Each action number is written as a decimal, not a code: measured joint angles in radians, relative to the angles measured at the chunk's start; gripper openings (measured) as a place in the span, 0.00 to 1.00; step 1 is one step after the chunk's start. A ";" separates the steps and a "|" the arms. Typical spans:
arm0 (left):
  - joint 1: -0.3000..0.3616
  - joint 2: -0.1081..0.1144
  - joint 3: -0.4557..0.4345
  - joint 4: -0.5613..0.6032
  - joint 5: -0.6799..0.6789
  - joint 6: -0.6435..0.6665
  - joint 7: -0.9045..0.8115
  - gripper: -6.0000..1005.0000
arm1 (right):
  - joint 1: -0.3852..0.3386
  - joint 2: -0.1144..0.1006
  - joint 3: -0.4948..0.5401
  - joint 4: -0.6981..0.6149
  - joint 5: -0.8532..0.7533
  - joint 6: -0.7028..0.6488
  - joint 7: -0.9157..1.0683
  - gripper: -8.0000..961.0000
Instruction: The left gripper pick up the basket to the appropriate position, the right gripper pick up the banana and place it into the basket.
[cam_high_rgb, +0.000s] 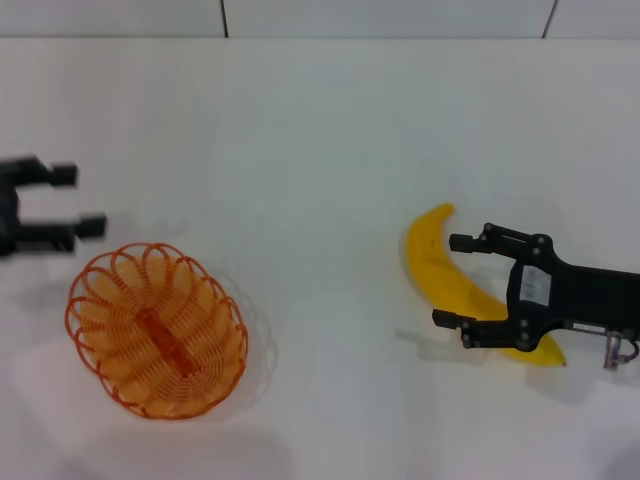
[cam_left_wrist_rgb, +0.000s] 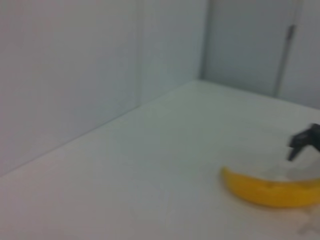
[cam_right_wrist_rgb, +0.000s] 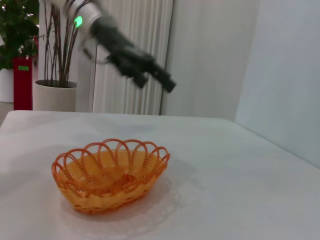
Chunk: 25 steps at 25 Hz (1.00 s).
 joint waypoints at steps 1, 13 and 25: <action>-0.022 0.015 0.004 0.027 0.019 0.000 -0.071 0.84 | 0.003 0.000 -0.001 0.001 0.000 0.000 0.000 0.91; -0.331 0.108 0.179 0.072 0.555 0.011 -0.381 0.83 | 0.055 0.001 -0.008 0.004 -0.002 0.000 0.008 0.91; -0.322 -0.098 0.320 0.155 0.680 -0.085 -0.124 0.80 | 0.061 0.003 -0.008 0.007 -0.004 0.000 0.011 0.91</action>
